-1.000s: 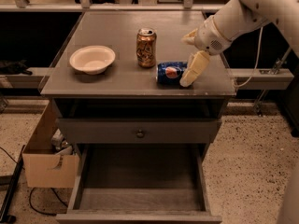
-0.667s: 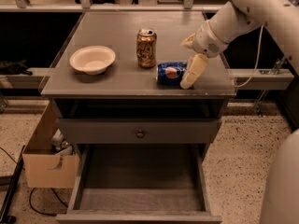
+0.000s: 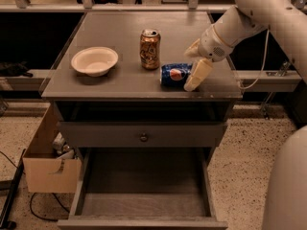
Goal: Place pepsi can into middle drawer
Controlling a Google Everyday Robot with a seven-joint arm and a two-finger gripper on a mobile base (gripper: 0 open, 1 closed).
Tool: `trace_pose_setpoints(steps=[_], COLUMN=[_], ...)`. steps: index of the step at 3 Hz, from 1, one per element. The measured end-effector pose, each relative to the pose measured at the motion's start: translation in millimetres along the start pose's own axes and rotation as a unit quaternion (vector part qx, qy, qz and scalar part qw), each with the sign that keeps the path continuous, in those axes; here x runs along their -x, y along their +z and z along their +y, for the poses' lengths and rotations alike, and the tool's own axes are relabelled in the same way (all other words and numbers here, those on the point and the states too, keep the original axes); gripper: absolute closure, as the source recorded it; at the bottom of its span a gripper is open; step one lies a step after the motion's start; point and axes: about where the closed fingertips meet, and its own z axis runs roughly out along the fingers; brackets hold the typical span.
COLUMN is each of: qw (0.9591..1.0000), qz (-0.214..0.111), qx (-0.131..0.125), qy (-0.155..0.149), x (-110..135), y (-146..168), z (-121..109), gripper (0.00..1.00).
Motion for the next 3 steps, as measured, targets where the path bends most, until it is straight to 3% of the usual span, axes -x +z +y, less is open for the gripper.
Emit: trace_pose_setpoints(steps=[3], qw=[1.0], qz=[0.0], qx=[0.0], qy=[0.0], x=[0.0], y=[0.1], z=[0.0], gripper=[0.85])
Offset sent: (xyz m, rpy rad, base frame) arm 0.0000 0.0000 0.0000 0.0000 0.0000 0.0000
